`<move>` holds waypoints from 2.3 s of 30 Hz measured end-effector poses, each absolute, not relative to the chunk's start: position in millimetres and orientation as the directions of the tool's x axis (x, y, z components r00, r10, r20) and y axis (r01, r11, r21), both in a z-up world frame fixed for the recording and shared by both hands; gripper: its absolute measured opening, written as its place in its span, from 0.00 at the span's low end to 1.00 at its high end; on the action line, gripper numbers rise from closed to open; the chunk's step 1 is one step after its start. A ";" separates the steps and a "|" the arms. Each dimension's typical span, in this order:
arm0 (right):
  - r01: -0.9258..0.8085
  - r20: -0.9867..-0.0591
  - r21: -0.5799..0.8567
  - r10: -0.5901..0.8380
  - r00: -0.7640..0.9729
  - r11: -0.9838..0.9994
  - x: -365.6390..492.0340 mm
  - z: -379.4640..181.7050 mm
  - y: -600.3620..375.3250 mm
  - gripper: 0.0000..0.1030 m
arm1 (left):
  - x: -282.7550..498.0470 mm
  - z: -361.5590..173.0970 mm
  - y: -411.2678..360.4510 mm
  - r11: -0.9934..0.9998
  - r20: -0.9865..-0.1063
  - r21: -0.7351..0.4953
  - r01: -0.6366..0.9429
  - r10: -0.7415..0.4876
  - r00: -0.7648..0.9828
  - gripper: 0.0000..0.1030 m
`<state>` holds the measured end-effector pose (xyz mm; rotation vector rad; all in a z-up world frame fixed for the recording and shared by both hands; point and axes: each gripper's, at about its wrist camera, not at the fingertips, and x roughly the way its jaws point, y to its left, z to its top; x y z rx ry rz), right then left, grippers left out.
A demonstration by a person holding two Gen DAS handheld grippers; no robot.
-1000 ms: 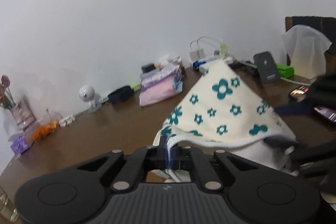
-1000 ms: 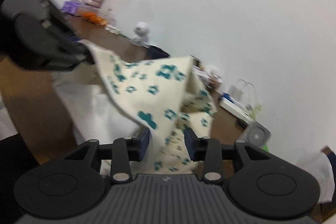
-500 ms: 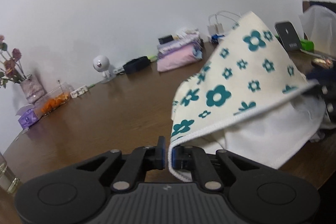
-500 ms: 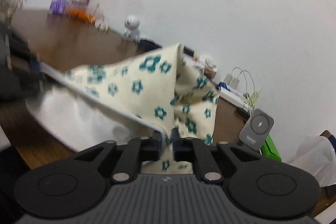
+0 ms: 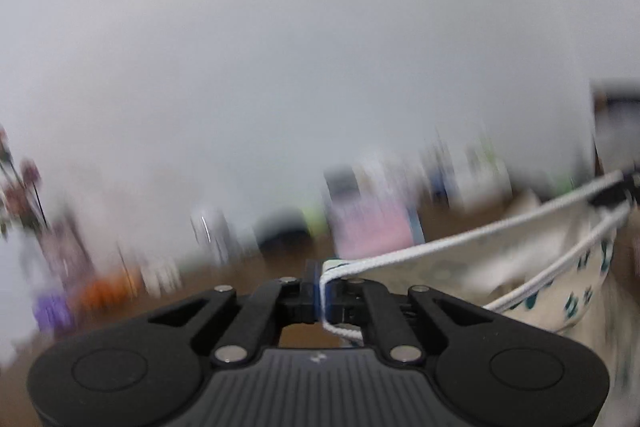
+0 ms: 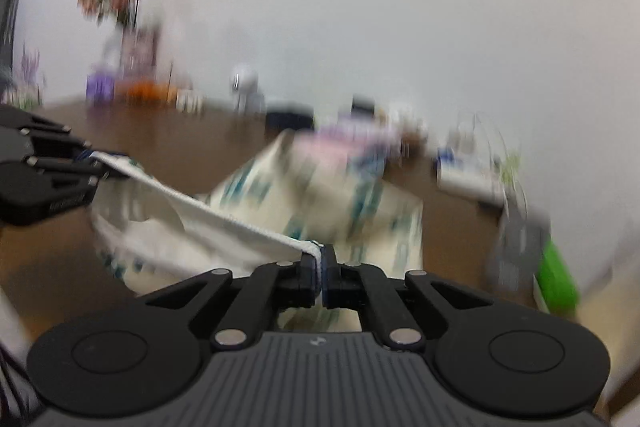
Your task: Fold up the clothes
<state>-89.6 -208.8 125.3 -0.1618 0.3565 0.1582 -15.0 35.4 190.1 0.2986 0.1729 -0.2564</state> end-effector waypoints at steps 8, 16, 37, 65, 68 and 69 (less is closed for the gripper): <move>-0.158 0.289 -0.237 0.224 0.931 0.959 -177.5 355.3 -225.2 0.01 | -116.4 406.9 68.0 0.899 0.336 0.295 0.325 -0.416 0.845 0.02; -0.247 0.366 -0.208 0.309 0.878 0.946 -215.3 413.9 -239.7 0.01 | -138.6 441.0 74.6 0.878 0.368 0.340 0.336 -0.453 0.812 0.03; -0.283 0.209 -0.170 0.315 0.926 0.944 -75.0 375.7 -230.0 0.02 | -60.5 385.0 65.5 0.879 0.238 0.386 0.281 -0.389 0.890 0.03; -0.779 -0.597 -0.172 0.565 0.569 0.604 -87.8 36.4 -97.2 0.26 | 124.0 73.7 136.1 0.983 -0.616 -0.116 0.143 -0.184 0.766 0.56; -0.782 -0.605 -0.131 0.576 0.550 0.609 -90.2 35.3 -113.1 0.06 | 150.3 66.9 129.3 0.976 -0.630 -0.155 0.152 -0.216 0.746 0.54; -0.779 -0.605 -0.134 0.572 0.553 0.612 -93.3 35.1 -121.0 0.03 | 157.3 63.1 128.4 0.978 -0.645 -0.162 0.132 -0.206 0.736 0.51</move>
